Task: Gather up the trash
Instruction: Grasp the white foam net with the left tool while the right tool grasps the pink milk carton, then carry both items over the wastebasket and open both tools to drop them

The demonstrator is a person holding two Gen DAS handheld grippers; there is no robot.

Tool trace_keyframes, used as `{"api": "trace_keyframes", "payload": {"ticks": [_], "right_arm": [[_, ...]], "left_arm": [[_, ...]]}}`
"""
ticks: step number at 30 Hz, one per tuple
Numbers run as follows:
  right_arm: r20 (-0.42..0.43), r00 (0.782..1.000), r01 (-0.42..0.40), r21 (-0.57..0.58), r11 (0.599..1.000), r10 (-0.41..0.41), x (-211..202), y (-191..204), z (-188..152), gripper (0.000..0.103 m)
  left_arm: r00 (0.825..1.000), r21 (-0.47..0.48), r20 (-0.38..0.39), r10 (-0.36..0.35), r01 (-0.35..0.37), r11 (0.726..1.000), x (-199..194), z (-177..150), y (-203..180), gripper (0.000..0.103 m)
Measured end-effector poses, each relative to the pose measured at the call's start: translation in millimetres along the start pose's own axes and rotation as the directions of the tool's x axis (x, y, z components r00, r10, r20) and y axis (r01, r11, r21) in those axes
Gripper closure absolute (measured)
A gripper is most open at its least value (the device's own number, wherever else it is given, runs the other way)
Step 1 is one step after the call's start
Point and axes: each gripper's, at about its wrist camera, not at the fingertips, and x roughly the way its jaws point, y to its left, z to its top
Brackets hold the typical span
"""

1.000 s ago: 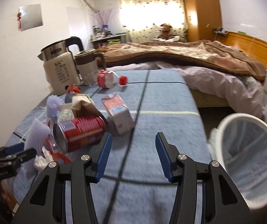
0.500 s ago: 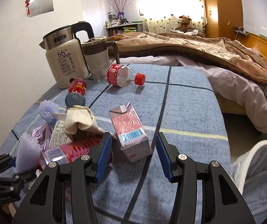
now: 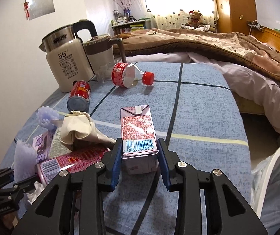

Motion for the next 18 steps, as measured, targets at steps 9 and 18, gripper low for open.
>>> {"api": "trace_keyframes", "payload": {"ticks": [9,18], "right_arm": [[0.041,0.999,0.024,0.086,0.996,-0.028,-34,-13,-20,0.068],[0.110,0.993,0.022,0.158,0.987,-0.040,-74,-25,-35,0.068]], "left_arm": [[1.000,-0.005,0.024,-0.014,0.014,1.000,-6,0,-9,0.074],[0.997,0.038,0.064,-0.037,0.034,0.999,-21,8,-31,0.075]]}}
